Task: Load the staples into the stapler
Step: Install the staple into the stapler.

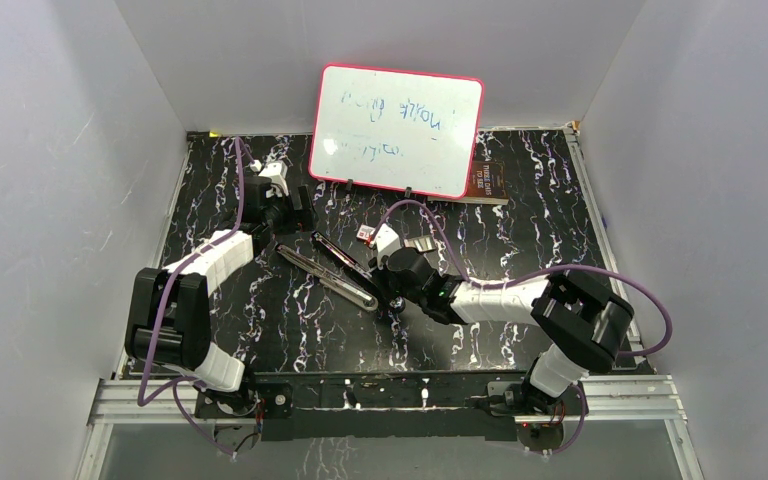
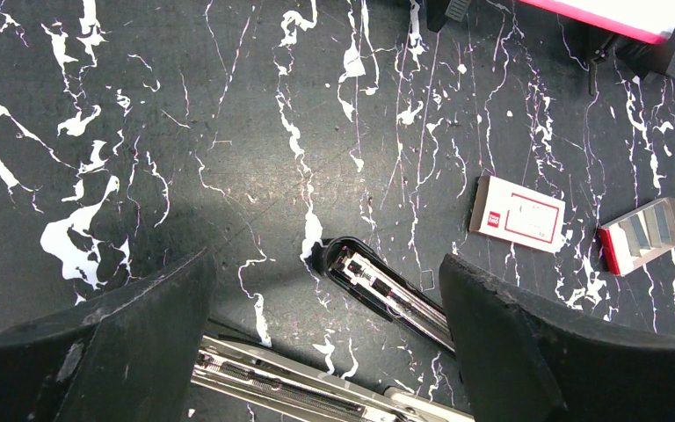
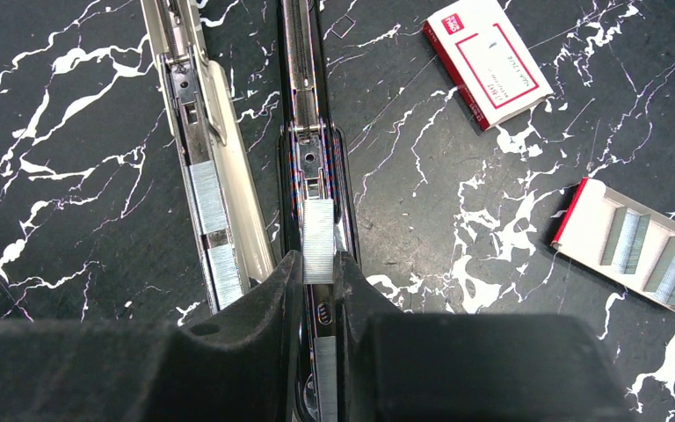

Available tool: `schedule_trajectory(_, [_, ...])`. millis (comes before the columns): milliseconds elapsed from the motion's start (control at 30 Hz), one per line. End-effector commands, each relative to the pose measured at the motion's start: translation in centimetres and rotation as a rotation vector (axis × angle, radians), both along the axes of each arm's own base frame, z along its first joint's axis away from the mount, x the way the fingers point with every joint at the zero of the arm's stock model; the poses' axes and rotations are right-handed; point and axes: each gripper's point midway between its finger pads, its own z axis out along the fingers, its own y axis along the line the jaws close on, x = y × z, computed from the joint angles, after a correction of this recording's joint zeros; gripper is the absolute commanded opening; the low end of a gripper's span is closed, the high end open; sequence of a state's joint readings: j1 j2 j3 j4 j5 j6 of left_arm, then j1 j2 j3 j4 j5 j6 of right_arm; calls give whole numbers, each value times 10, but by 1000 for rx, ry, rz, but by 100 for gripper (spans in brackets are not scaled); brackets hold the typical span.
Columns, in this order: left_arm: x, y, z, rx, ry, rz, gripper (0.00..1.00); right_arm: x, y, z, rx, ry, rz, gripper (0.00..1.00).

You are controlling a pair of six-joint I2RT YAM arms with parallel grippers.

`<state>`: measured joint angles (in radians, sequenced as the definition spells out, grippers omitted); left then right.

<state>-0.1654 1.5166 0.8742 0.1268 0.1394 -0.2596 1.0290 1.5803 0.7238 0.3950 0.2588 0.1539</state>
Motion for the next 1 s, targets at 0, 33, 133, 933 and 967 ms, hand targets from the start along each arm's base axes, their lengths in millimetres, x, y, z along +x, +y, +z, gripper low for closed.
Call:
schedule_trajectory(0, [2,0,12,-14,-37,-1,96,4,13,15,41,-16,7,0])
schedule_trajectory(33, [2,1,12,-13,-37,0,96,4,13,14,38,-15,7,0])
schedule_trajectory(133, [1,1,13,-14,-38,-1,96,3,12,12,31,-5,6,0])
schedule_trajectory(933, [1,0,11,-15,-35,1,96,-4,10,4,7,39,24,0])
schedule_trajectory(967, [1,1,12,-14,-36,1,96,-4,10,4,5,40,21,0])
